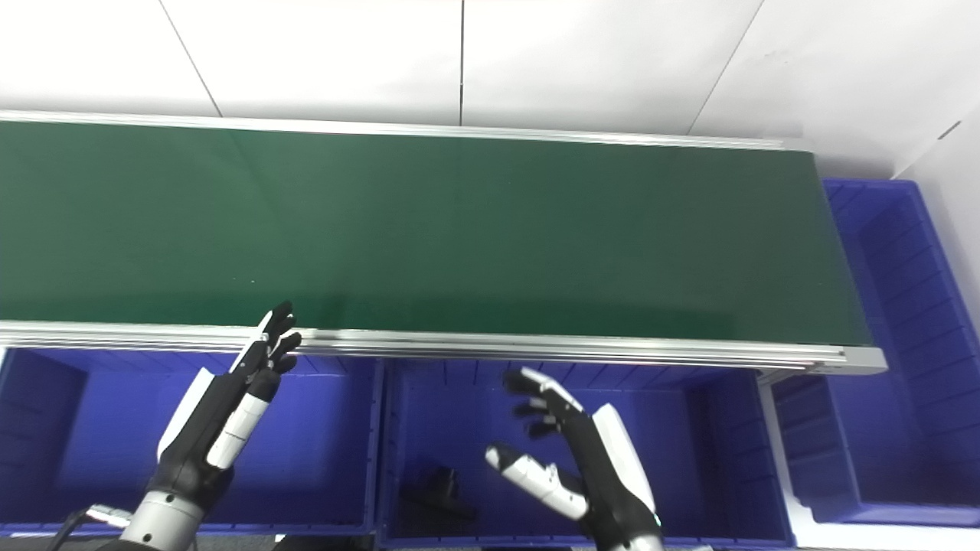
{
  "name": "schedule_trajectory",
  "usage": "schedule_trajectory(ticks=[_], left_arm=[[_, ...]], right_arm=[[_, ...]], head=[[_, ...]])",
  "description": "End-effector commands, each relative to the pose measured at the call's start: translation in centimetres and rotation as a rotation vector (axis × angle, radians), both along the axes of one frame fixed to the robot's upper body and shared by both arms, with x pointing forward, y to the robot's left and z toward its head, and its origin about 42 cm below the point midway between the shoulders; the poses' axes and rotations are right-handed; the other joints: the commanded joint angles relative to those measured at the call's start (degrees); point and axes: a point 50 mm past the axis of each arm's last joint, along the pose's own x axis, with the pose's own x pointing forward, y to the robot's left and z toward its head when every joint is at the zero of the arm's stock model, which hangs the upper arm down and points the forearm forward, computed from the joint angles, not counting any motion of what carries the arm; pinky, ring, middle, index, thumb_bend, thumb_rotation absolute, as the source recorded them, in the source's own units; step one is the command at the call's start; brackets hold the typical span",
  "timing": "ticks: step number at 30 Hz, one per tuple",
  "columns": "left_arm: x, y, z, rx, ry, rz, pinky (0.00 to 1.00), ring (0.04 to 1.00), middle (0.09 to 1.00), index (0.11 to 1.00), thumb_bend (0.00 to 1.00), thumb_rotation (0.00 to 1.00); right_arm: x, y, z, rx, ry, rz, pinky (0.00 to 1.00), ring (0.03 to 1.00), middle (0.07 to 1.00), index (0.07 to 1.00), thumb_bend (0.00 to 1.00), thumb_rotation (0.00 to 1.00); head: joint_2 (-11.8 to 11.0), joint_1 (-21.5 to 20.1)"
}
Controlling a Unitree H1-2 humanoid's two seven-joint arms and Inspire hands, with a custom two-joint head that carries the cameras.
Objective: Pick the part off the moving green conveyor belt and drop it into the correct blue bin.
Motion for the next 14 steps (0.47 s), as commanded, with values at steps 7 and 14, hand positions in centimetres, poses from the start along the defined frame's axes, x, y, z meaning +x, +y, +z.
schedule_trajectory(ticks=[7,14], left_arm=[[-0.6,0.2,0.9,0.001,-0.130,0.008,0.96,0.977,1.000,1.000,0.77,0.97],[-0.5,-0.1,0.7,0.019,-0.165,0.012,0.98,0.979,1.000,1.000,0.77,1.00]], right_arm=[[0.5,0.8,1.2,0.169,-0.320,-0.133,0.90,0.943,0.970,0.967,0.86,1.00],[0.7,0.5,0.7,0.288,-0.282,-0.171,0.92,0.954,0.993,1.000,0.88,1.00]], head=[[-0.4,1.9],[-0.7,2.4]])
